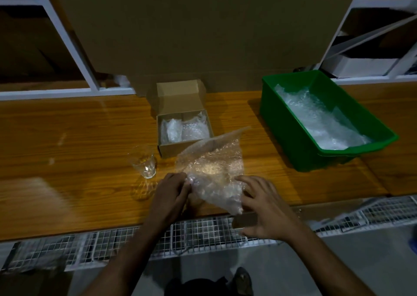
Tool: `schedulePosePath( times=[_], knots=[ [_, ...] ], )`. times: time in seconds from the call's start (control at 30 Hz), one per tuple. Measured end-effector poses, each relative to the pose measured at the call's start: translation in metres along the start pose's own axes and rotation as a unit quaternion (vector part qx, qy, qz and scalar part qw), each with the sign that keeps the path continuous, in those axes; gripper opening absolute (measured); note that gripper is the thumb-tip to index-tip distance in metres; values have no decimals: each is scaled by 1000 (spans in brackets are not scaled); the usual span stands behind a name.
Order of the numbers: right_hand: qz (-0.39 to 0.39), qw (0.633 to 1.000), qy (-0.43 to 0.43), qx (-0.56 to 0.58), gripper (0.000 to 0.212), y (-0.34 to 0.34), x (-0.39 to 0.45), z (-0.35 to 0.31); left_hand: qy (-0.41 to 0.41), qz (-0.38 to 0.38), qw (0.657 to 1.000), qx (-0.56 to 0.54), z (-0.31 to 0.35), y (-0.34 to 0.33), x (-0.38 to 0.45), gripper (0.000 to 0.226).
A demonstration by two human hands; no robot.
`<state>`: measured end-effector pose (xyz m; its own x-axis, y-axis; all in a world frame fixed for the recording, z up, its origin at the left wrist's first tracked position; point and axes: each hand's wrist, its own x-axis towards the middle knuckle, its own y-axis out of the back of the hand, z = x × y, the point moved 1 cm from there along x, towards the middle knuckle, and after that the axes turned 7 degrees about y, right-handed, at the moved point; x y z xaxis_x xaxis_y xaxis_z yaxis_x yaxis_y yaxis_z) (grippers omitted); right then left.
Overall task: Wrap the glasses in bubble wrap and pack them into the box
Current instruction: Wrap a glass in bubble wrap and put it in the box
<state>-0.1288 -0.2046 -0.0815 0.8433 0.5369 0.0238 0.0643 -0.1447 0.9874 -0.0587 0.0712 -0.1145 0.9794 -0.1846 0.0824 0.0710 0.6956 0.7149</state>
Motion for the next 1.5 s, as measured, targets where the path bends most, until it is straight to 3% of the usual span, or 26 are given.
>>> schedulePosePath(
  times=[0.07,0.17,0.27,0.33,0.4,0.53,0.6,0.67,0.7,0.8,0.9,0.97,1.03,1.13,1.23,1.3,1.37,1.43,1.5],
  knots=[
    [59,998,-1,13,45,-9,-3,-4,7,29,1000,-4,1,-5,2,58],
    [229,971,7,68,10,-7,-2,-15,7,43,999,3,0,-10,5,40],
    [313,941,1,126,9,1,-1,-28,-12,14,1000,16,-4,-9,8,51],
    [274,950,-1,149,23,0,1,-35,-32,-13,999,32,-5,-6,7,63],
    [189,975,5,120,54,-8,3,-45,-41,-22,998,52,-6,-4,7,73],
    [69,995,39,53,95,-22,4,-56,-22,-26,997,69,-6,0,7,75],
    [87,994,62,1,76,-29,6,-53,-26,-38,996,74,-7,5,8,69],
    [179,979,91,-25,34,-30,5,-49,-36,-59,994,79,-11,8,9,68],
    [226,968,104,-18,24,-27,4,-49,-41,-66,994,78,-12,9,10,70],
    [322,934,156,26,22,-7,4,-64,-59,-64,995,58,-9,20,12,63],
    [354,918,177,7,16,14,-3,-80,-81,-105,990,47,6,33,12,47],
    [363,915,177,-24,14,24,-7,-82,-84,-153,983,58,13,39,8,51],
    [359,919,157,-48,25,28,-7,-76,-43,-190,980,31,14,45,8,60],
    [304,941,134,-59,55,27,-1,-57,40,-219,967,-120,17,52,11,67],
    [281,947,155,-8,39,43,-3,-50,105,-170,941,-274,16,52,18,68],
    [269,948,163,37,37,57,-3,-53,157,-140,924,-321,15,49,21,67],
    [234,956,162,74,39,64,0,-55,145,-114,952,-243,15,43,19,67],
    [179,964,150,128,33,70,2,-57,64,-65,994,-66,14,37,20,70],
    [128,968,138,163,31,77,3,-63,-8,-29,999,28,17,33,24,64]
  ],
)
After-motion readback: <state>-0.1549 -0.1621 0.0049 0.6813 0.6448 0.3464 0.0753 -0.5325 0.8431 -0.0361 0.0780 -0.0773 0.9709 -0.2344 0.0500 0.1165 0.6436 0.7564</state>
